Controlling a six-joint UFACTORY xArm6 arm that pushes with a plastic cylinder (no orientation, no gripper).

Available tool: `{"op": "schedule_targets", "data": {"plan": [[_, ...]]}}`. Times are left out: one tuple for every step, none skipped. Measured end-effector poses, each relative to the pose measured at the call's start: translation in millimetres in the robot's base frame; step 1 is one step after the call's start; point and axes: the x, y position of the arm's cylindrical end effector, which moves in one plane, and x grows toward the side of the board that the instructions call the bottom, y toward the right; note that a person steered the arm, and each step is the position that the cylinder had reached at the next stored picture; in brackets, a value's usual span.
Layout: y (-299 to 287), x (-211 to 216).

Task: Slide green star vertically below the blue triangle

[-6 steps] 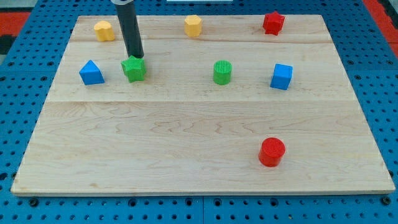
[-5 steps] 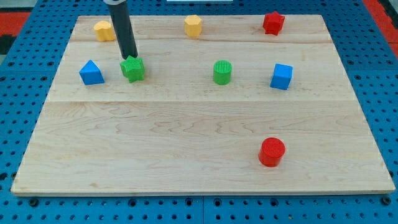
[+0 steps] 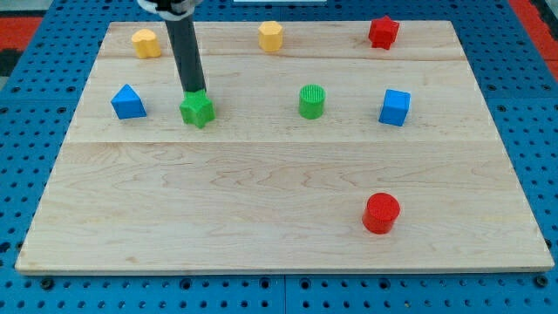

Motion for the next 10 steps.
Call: {"op": "schedule_targets", "data": {"plan": [[-4, 32], [16, 47], [29, 71], [15, 96], [26, 107], [41, 125], [-7, 134], [-65, 134], [-70, 114], [-106, 96]]}}
